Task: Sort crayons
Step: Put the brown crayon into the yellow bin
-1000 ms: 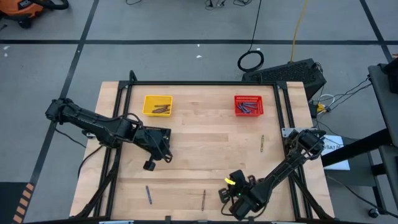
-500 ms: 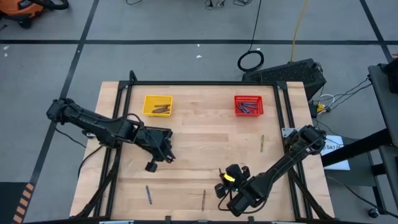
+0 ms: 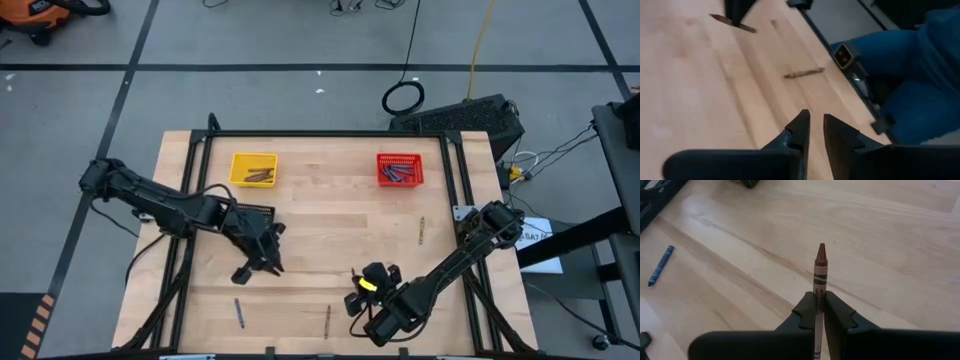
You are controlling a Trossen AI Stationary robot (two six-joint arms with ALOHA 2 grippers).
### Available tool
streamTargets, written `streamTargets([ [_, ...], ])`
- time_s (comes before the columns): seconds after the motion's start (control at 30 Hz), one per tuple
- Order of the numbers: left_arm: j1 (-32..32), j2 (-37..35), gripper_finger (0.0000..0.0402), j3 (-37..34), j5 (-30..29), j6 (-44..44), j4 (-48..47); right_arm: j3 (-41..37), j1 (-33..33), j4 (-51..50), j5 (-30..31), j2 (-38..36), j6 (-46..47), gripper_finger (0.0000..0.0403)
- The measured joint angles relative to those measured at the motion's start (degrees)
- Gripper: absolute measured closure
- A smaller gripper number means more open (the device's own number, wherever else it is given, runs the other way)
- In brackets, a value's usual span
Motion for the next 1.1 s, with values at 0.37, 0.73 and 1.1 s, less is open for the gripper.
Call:
streamTargets([
  [0.37, -0.15, 4.69, 0.0268, -0.02, -1.94, 0.08, 4.69, 0.0, -0.38, 1.82, 3.44, -0.11, -3.88, 0.0403],
  [0.73, -0.15, 6.05, 0.0267, -0.04, -2.61, 0.04, 15.27, 0.04, -1.17, 10.64, 13.75, -4.77, -21.9, 0.0403],
  [1.1, -0.15, 6.04, 0.0267, -0.04, -8.12, 0.01, 21.9, 0.04, -1.78, 29.86, 17.72, -9.66, -49.18, 0.0403],
])
